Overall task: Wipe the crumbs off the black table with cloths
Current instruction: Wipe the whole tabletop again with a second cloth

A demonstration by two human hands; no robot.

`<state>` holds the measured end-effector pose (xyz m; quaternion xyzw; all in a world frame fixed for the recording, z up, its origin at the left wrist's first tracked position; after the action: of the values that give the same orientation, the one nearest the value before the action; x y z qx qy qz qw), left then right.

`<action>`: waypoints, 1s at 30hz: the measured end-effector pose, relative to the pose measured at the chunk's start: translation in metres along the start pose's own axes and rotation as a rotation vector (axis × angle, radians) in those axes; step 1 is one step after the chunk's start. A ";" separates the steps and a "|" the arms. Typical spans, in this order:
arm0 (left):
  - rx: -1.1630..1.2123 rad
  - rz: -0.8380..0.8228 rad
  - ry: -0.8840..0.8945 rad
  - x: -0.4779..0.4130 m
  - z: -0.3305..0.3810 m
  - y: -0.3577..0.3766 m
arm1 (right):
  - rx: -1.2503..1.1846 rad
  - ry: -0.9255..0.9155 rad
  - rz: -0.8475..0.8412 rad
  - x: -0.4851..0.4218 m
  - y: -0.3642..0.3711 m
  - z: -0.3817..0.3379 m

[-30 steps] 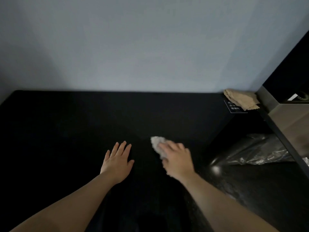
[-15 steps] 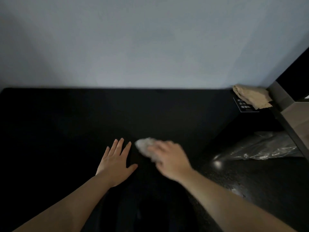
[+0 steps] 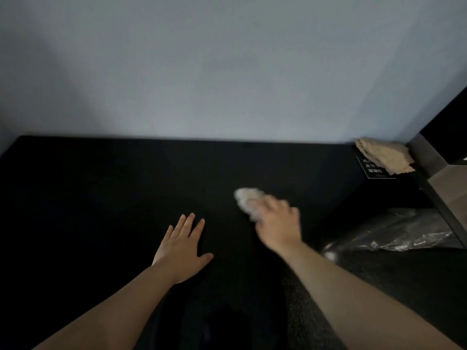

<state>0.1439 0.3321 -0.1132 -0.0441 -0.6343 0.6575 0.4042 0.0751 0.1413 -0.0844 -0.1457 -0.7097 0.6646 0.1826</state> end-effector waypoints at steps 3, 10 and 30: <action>-0.005 -0.002 -0.004 0.000 0.001 0.000 | -0.091 0.442 -0.030 -0.002 -0.005 0.049; -0.007 0.007 -0.010 0.001 0.000 0.002 | -0.049 -0.323 -0.033 0.034 0.003 -0.062; 0.044 -0.010 -0.071 -0.002 0.010 0.006 | -0.099 0.443 0.109 0.031 -0.008 0.061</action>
<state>0.1363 0.3243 -0.1177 -0.0085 -0.6338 0.6704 0.3858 0.0201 0.1009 -0.0778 -0.3347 -0.6753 0.5895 0.2904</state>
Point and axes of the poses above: each hand's wrist, its own x-axis away from the middle knuckle, its own y-axis out of the palm, z = x × y, the point moved 8 cm from there along -x, towards the middle knuckle, and after that the axes turned 5 degrees about x, right-handed, at the moved point
